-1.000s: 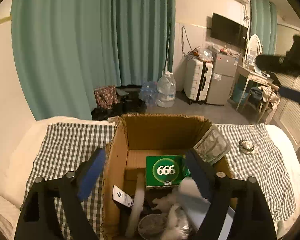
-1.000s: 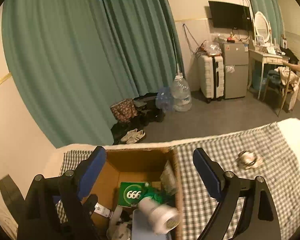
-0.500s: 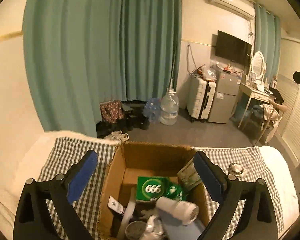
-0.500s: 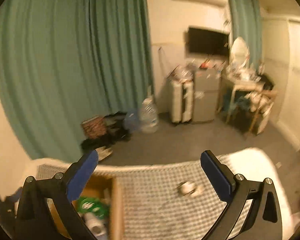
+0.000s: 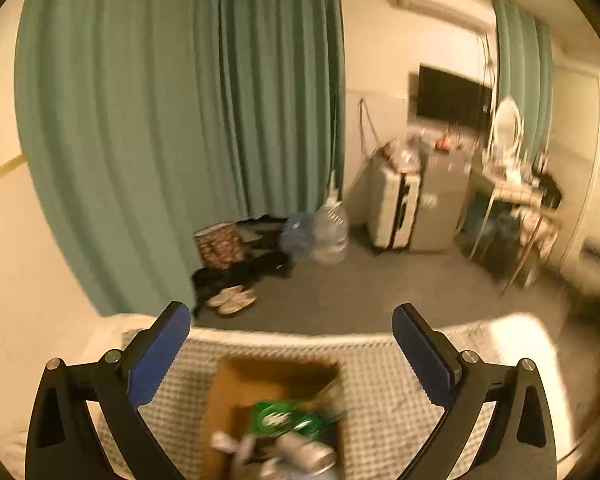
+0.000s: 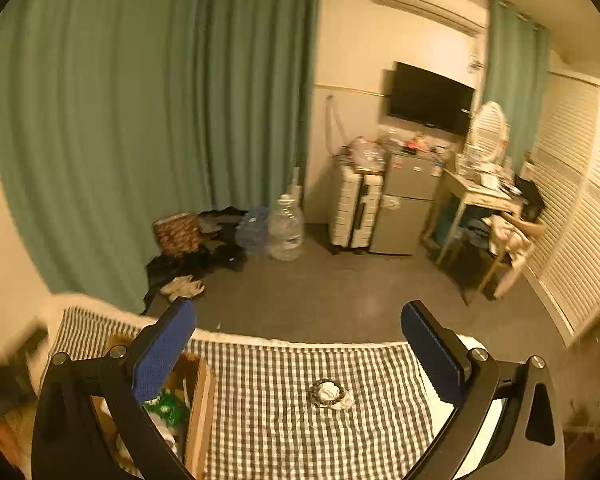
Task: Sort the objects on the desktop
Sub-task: 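Move both open tools back over the bead bracelet wrapped in white cloth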
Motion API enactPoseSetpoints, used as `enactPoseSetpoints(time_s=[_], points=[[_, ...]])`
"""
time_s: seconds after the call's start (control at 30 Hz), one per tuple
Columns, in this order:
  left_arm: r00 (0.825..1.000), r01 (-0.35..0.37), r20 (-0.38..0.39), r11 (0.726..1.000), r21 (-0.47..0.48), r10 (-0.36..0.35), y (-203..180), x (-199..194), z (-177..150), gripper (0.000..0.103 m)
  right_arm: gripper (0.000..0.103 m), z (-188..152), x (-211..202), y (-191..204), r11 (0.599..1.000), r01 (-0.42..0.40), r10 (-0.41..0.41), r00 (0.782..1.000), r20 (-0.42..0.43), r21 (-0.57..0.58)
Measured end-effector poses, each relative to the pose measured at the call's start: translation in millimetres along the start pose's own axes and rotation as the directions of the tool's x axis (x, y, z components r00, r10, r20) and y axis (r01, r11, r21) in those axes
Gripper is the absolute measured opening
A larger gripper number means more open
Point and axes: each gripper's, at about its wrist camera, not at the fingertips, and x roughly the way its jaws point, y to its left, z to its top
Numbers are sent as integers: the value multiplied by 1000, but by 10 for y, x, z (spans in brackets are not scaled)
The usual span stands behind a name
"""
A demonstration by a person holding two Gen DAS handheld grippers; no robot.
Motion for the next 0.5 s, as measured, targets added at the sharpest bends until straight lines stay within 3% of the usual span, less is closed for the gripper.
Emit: enactPoseSetpoints(time_s=[0.07, 0.13, 0.2, 0.3, 0.5], points=[[1000, -1, 27, 1000, 5, 0, -233, 64, 136, 103, 103, -109, 92, -32, 999, 1, -1, 1000, -2, -35], [997, 22, 72, 997, 69, -27, -520, 164, 201, 103, 103, -279, 191, -78, 999, 17, -19, 999, -31, -45], [996, -1, 87, 995, 99, -8, -751, 353, 200, 103, 103, -446, 292, -151, 999, -8, 6, 999, -41, -41], [999, 41, 21, 998, 52, -42, -911, 728, 119, 103, 103, -580, 476, -297, 998, 18, -21, 999, -46, -64], [990, 24, -137, 999, -34, -29, -1230, 1617, -384, 103, 103, -818, 1126, -746, 998, 47, -53, 993, -108, -49]])
